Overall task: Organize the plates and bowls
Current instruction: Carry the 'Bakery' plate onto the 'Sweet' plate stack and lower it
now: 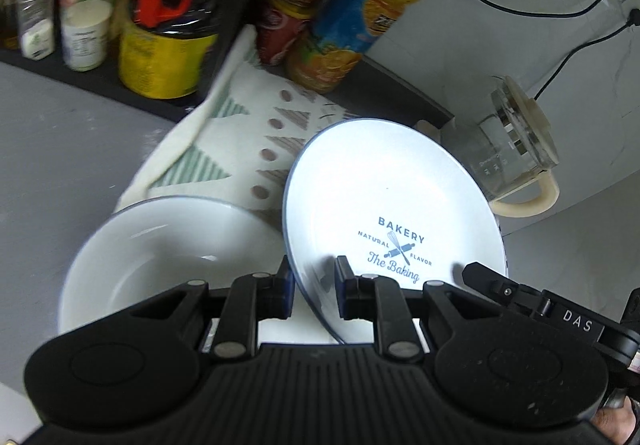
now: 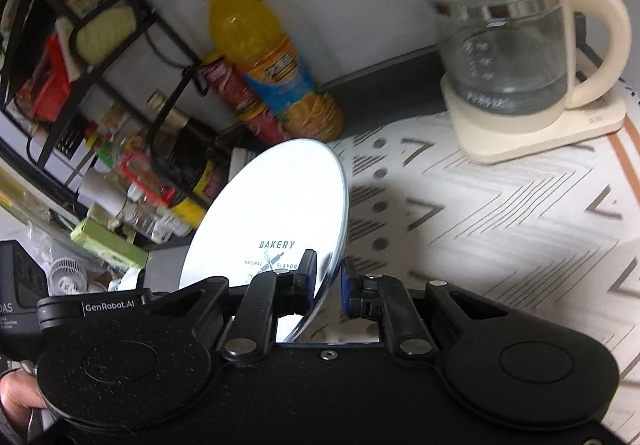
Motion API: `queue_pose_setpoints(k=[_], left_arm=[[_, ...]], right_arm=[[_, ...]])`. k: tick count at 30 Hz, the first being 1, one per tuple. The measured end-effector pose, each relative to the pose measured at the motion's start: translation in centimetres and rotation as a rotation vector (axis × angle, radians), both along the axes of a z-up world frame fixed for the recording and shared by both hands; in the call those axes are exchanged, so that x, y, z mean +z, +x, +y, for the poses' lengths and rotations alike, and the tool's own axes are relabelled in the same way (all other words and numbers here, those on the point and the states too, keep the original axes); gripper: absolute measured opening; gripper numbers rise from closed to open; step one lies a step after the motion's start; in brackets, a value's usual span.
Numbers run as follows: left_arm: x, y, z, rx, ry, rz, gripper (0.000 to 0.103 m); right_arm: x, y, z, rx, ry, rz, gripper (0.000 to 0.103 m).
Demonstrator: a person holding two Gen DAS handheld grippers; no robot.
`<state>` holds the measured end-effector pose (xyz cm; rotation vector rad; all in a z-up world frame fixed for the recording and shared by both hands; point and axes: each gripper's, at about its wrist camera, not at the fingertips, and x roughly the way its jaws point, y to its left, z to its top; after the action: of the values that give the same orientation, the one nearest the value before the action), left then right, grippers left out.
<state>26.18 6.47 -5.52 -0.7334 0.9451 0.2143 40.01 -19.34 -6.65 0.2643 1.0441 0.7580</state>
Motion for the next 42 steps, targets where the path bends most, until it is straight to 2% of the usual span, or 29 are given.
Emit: queue_pose_setpoints(k=[12, 26, 32, 42], left_arm=[[-1.1, -4.6, 1.7, -0.017, 0.013, 0.024, 0.018], [-3.3, -7.8, 3.5, -0.047, 0.011, 0.060, 0.018], [-4.4, -8.2, 3.6, -0.057, 0.011, 0.088, 0.018], [-5.3, -8.6, 3.8, -0.060, 0.027, 0.127, 0.018]], right_arm=[[-0.7, -6.2, 2.7, 0.006, -0.070, -0.008, 0.013], [-3.2, -11.8, 5.0, 0.008, -0.160, 0.010, 0.014], [-4.1, -12.9, 5.6, -0.004, -0.206, 0.035, 0.014], [-4.4, -13.4, 6.7, 0.016, -0.246, 0.017, 0.014]])
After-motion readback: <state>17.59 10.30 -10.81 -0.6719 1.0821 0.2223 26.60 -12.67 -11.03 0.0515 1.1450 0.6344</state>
